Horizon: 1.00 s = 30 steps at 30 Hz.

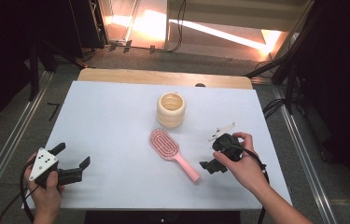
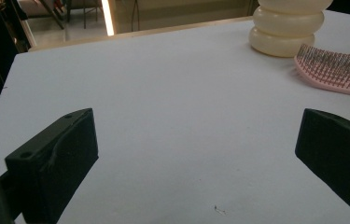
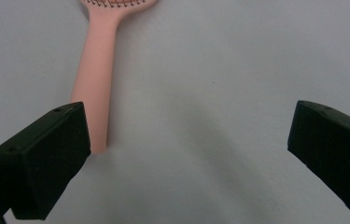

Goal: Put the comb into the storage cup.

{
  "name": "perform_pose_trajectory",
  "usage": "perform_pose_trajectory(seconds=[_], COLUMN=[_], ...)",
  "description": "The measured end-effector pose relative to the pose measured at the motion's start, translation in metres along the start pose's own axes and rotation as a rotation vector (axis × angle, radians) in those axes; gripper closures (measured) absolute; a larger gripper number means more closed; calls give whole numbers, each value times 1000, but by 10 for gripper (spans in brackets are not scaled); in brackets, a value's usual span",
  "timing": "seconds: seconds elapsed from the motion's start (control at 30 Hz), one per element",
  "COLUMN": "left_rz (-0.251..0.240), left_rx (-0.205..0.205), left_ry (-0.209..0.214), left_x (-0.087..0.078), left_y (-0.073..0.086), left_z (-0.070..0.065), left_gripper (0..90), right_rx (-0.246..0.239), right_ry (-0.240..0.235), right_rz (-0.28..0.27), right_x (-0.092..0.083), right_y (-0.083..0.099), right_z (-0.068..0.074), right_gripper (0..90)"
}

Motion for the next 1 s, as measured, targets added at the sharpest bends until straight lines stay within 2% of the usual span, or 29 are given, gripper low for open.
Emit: perform_pose_trajectory(seconds=[0.4,1.0], left_rz=[1,0], left_rx=[3,8], left_ry=[2,9], left_x=[0,1], left_y=[0,0], left_z=[0,-1], left_gripper=[0,0], right_rx=[-34,-55], right_ry=[3,3], right_rz=[65,123], right_x=[6,14], right_y=[-12,-26], right_z=[11,22], right_gripper=[0,0])
Point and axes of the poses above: each handheld gripper's, and its own axes: x roughly forward along the jaws, y roughly out of its underside, z roughly to its left, the point moved 2 cm from there along x, roughly forward along the jaws, and after that the axes turned 9 degrees about x, right-handed, at the moved point
